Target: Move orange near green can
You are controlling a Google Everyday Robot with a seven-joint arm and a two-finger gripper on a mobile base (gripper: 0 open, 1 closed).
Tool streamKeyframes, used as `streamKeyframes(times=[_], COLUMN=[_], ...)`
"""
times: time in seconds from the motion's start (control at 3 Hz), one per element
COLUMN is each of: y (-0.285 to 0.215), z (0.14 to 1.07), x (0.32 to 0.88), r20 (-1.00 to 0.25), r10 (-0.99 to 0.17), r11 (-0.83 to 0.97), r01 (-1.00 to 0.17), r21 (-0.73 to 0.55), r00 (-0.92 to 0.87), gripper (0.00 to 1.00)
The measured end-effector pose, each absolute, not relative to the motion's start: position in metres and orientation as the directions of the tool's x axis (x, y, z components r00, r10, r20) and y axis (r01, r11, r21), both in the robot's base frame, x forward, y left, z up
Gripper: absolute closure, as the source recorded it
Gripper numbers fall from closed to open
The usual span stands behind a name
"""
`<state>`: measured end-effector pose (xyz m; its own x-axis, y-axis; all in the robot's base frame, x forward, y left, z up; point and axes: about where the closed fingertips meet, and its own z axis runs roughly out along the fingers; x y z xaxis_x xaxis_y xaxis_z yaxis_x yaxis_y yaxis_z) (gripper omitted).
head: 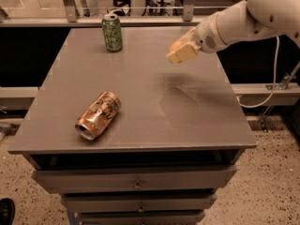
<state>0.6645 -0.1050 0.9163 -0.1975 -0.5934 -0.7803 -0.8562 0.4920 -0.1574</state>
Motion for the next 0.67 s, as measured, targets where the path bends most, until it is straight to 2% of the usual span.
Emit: streamKeyframes(times=[0.67], y=[-0.017], z=[0.926], x=[0.761], r20=[-0.862], r10=[-0.498], r11=[0.465], r01=[-0.869], r21=[-0.171], r00=[-0.097], gripper=[1.0])
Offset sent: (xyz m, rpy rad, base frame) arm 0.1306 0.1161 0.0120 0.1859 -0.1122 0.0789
